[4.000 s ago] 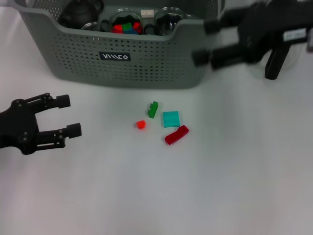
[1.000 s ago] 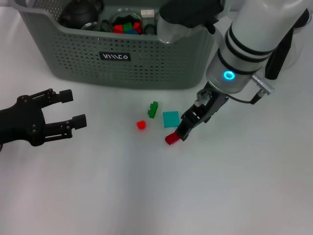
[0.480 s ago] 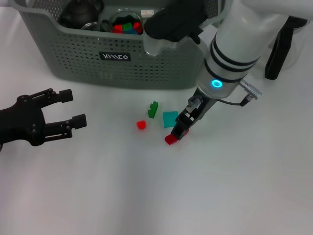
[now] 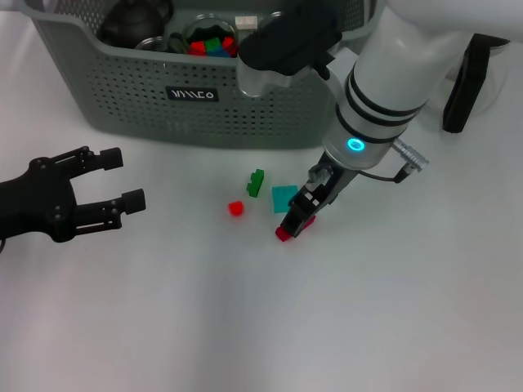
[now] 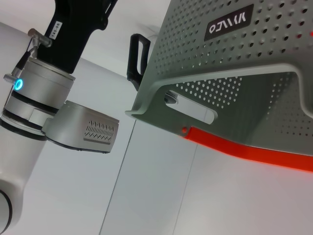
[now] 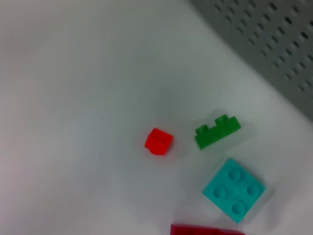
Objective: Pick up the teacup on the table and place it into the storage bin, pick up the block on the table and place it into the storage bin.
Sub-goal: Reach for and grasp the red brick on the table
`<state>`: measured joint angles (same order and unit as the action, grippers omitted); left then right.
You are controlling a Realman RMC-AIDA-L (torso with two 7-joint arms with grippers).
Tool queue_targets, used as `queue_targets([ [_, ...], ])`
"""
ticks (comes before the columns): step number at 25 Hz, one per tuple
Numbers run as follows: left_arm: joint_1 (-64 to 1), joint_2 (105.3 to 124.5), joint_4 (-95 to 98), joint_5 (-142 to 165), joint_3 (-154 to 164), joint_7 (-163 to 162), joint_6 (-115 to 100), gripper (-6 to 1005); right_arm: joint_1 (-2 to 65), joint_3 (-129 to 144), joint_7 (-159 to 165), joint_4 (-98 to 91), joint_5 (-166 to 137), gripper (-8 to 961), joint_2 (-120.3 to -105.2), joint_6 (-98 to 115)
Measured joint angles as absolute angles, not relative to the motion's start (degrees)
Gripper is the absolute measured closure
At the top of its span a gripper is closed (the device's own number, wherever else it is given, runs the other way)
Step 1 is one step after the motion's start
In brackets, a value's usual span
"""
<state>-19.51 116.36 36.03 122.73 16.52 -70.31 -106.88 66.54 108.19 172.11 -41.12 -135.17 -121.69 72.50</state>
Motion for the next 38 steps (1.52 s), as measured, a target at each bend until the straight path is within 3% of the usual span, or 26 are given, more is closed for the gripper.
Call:
queue_targets([
  [38, -19.51, 116.36, 35.41, 122.69, 16.52, -70.3, -106.0, 138, 66.8, 113.03, 171.62, -38.45, -130.31, 150, -121.73, 67.76],
])
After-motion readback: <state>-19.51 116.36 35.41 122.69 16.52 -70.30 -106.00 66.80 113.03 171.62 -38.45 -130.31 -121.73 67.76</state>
